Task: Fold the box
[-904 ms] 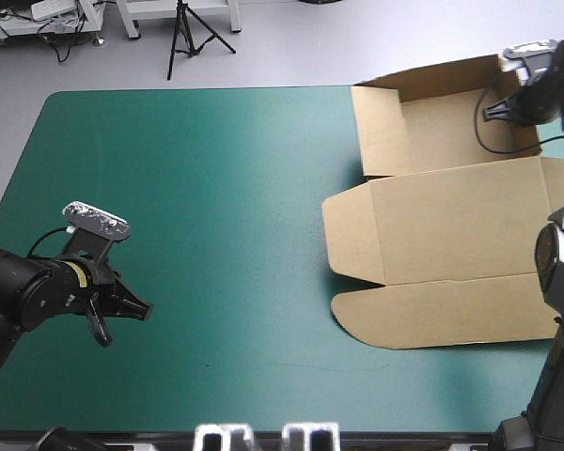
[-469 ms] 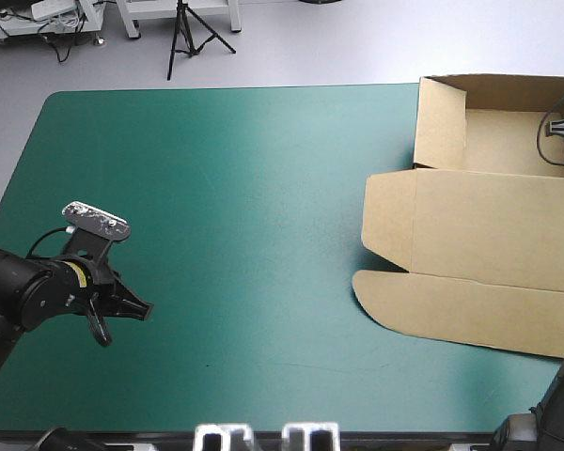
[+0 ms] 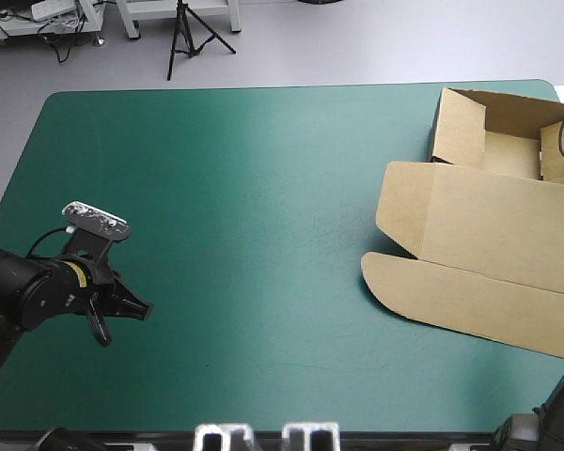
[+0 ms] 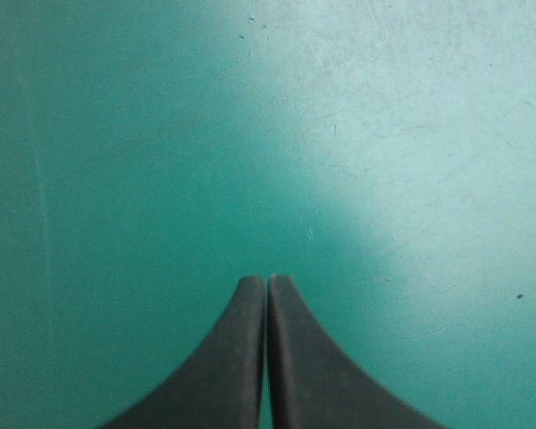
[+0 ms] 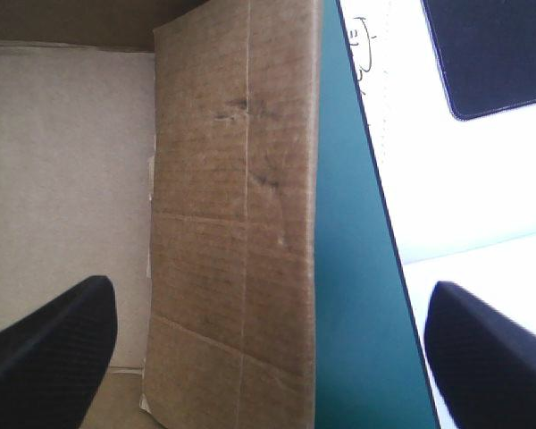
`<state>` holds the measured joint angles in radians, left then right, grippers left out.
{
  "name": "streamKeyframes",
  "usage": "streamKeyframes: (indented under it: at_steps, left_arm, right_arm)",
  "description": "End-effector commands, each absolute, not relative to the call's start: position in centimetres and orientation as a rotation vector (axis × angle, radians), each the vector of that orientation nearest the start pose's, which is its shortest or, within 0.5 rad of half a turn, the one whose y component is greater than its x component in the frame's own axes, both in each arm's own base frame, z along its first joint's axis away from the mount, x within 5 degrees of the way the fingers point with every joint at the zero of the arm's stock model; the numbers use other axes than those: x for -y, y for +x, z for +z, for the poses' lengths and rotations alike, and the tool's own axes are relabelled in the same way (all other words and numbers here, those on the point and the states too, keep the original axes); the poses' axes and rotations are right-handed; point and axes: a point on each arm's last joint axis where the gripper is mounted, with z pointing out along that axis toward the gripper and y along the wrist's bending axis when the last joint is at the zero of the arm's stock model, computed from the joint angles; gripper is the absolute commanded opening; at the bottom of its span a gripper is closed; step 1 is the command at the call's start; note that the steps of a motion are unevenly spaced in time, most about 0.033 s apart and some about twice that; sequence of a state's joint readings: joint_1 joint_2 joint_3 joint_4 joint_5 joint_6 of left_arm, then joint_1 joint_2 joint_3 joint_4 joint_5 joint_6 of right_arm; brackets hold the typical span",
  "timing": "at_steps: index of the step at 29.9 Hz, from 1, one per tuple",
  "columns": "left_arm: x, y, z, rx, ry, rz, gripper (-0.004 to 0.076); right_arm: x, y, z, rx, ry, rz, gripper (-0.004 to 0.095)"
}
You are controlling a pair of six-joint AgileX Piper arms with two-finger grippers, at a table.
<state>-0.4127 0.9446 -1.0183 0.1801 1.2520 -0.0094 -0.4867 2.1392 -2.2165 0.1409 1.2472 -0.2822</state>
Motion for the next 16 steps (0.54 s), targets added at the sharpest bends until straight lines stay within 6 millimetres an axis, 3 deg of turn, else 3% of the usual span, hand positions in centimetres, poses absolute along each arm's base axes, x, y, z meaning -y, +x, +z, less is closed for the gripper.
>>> streamKeyframes:
  at_steps: [1, 4, 7, 10, 13, 16]
  left_arm:
    - [4.6, 14.3, 36.5, -2.547, 0.529, 0.1, -0.0008]
    - [4.7, 14.5, 36.6, -2.528, 0.527, 0.091, -0.0008]
    - [4.7, 14.6, 36.7, -2.508, 0.526, 0.085, -0.0009]
    - [4.8, 14.7, 36.7, -2.493, 0.525, 0.077, -0.0009]
    - [4.9, 14.8, 36.8, -2.483, 0.523, 0.065, -0.0009]
    - [5.0, 14.8, 36.8, -2.474, 0.522, 0.053, -0.0009]
  right_arm:
    - [19.5, 39.4, 39.8, -2.427, 0.263, -0.1, 0.0837]
    - [17.7, 38.0, 43.6, -2.315, 0.217, -0.008, 0.075]
    - [15.1, 36.0, 47.6, -2.177, 0.113, 0.113, 0.0561]
    - [12.1, 33.5, 51.3, -2.041, -0.052, 0.185, 0.0256]
    - [9.3, 31.5, 53.8, -1.962, -0.165, 0.185, -0.0016]
    - [7.1, 29.8, 55.3, -1.94, -0.227, 0.113, -0.0018]
